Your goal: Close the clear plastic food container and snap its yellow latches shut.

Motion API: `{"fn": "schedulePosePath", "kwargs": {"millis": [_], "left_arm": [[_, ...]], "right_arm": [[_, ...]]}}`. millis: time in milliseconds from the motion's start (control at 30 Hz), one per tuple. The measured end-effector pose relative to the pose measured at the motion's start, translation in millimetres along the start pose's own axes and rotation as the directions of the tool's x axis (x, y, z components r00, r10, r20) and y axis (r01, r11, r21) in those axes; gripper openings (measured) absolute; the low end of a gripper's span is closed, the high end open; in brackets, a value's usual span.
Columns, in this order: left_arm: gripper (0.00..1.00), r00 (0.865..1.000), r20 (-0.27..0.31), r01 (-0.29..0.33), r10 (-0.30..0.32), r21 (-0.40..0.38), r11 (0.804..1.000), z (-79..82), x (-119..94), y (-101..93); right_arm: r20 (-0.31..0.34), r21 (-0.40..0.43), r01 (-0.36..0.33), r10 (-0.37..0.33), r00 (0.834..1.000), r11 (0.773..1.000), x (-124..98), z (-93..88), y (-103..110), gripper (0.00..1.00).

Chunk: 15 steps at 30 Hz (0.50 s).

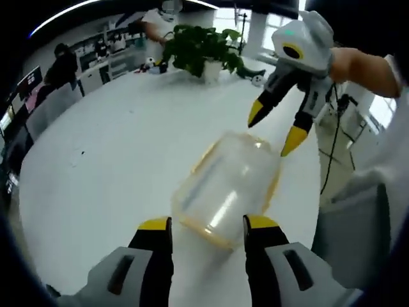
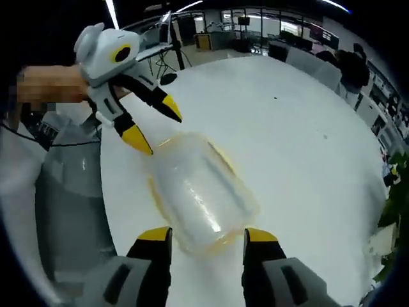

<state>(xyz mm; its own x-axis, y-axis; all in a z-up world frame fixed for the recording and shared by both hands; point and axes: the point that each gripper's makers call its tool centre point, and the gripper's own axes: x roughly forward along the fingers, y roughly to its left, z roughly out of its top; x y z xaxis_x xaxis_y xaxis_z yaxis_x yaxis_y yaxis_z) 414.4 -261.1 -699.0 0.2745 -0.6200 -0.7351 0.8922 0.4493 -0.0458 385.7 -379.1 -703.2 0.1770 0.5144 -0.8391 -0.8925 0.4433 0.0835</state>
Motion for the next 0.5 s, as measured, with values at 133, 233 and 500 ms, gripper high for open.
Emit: {"fn": "schedulePosePath", "kwargs": {"millis": [133, 233, 500], "left_arm": [[0.27, 0.996, 0.054, 0.063, -0.065, 0.034, 0.997, 17.2, -1.8, -14.9], [0.24, 0.993, 0.063, 0.096, -0.101, 0.079, 0.992, 25.5, 2.4, -26.7], [0.13, 0.977, 0.032, 0.198, -0.209, 0.208, 0.958, 32.6, 24.0, -59.9]], "right_arm": [[0.052, -0.038, -0.038, 0.040, 0.998, 0.999, -2.9, 15.7, 6.6, 0.33], [0.092, -0.148, -0.046, 0.060, 0.994, 0.988, -2.0, 31.1, 12.0, 0.30], [0.096, -0.241, -0.071, 0.096, 0.991, 0.968, 14.0, 50.0, 13.2, 0.24]]}}
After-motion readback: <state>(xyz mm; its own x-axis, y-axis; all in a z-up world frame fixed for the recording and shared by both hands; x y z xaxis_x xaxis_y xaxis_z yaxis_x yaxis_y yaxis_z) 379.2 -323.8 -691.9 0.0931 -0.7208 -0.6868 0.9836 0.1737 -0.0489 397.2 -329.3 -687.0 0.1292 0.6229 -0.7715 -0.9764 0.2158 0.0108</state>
